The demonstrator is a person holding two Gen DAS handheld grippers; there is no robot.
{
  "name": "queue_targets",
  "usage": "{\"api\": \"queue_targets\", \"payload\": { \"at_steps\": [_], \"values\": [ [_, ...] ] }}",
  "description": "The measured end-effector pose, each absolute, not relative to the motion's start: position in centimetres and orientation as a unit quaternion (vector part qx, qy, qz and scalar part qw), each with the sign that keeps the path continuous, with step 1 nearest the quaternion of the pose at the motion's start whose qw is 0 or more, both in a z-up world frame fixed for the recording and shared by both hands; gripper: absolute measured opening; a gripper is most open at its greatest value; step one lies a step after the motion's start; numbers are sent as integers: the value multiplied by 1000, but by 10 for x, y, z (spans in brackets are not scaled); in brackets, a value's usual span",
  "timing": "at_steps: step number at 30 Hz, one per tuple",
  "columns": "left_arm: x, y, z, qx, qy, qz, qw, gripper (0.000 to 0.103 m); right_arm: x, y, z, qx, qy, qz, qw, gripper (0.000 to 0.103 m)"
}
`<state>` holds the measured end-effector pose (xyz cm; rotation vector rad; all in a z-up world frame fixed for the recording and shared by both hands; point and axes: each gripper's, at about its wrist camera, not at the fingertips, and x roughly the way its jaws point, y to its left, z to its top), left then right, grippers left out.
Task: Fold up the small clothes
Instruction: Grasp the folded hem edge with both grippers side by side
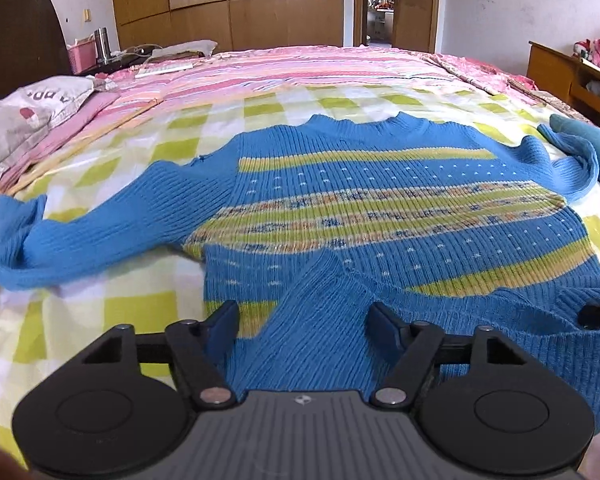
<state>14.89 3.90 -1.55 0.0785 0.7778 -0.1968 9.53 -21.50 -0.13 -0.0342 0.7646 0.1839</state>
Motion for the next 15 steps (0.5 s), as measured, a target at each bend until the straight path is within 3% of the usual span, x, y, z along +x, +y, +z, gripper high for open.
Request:
{"api": "queue_targets", "payload": {
  "at_steps": [3, 15],
  "values": [
    [149, 41, -13, 24, 388, -100, 916, 57, 94, -212, -1, -15, 383, 104, 918, 62],
    [141, 41, -6, 30, 401, -100, 910, 27, 79, -207, 1, -52, 386, 113, 914, 34]
  ]
}}
